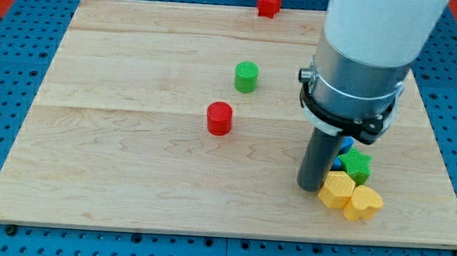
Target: Push the red circle to the left of the yellow hexagon
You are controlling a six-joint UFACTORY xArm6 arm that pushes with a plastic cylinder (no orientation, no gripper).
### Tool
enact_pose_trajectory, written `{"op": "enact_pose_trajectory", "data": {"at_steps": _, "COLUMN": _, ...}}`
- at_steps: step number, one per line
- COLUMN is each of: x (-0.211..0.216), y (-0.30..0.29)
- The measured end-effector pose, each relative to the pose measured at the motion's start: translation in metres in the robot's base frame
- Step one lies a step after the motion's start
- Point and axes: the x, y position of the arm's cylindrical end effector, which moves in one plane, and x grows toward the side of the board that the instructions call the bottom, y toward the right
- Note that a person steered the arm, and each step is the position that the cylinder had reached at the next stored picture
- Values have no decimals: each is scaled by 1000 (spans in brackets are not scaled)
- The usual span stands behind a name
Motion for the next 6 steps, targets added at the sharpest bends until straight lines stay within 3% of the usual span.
{"op": "enact_pose_trajectory", "data": {"at_steps": 2, "x": -4, "y": -154}}
{"op": "enact_pose_trajectory", "data": {"at_steps": 4, "x": -133, "y": -173}}
{"op": "enact_pose_trajectory", "data": {"at_steps": 5, "x": -125, "y": -139}}
{"op": "enact_pose_trajectory", "data": {"at_steps": 6, "x": -84, "y": -73}}
